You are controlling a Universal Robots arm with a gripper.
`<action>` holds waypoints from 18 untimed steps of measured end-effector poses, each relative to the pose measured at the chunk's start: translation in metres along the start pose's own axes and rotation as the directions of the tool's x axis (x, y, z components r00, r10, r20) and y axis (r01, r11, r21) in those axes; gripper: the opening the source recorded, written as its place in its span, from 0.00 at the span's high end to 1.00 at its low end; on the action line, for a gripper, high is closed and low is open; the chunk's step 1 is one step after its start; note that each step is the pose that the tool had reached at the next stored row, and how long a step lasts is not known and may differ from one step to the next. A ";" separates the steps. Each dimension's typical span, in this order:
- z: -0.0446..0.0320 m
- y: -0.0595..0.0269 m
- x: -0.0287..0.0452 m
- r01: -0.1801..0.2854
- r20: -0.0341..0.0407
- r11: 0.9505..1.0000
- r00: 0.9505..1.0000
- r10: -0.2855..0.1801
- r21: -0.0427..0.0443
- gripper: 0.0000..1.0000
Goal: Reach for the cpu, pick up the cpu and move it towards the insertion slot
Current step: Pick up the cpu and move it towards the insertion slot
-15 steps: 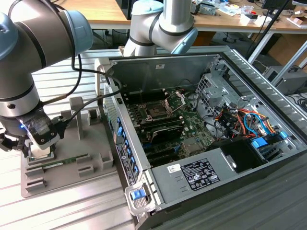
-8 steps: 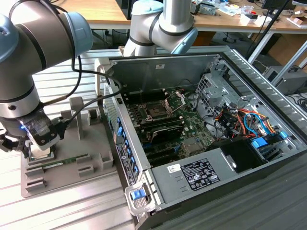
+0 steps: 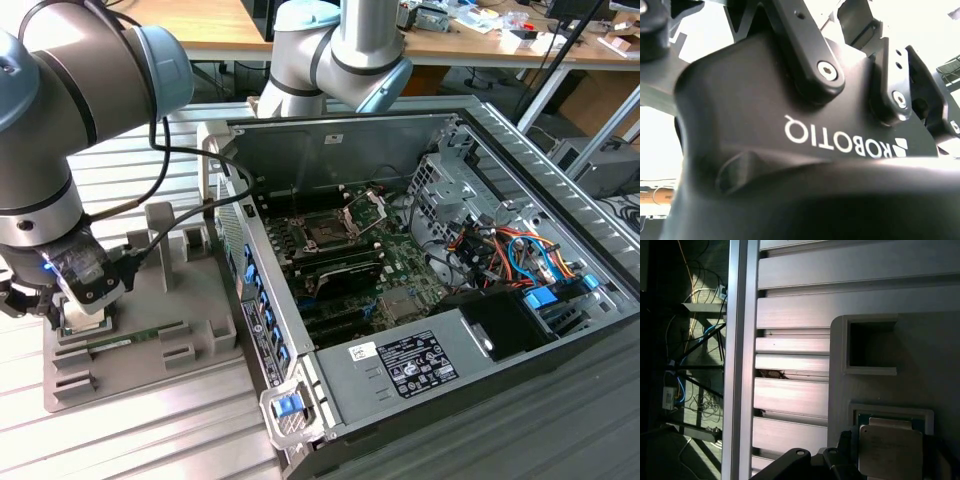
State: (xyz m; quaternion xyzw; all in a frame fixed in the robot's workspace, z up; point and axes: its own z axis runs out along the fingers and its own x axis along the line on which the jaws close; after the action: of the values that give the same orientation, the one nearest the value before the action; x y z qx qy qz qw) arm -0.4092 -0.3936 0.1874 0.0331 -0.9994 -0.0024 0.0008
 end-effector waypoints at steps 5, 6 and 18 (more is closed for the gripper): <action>0.0001 0.0000 0.0000 0.000 0.000 1.000 1.000 0.000 0.000 0.45; 0.0001 0.0000 0.0000 0.000 0.000 1.000 1.000 0.000 0.000 0.45; 0.0004 0.0000 0.0000 0.000 0.000 1.000 1.000 0.000 0.000 0.45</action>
State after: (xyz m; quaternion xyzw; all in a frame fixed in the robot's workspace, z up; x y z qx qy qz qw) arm -0.4092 -0.3936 0.1870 0.0331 -0.9994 -0.0024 0.0008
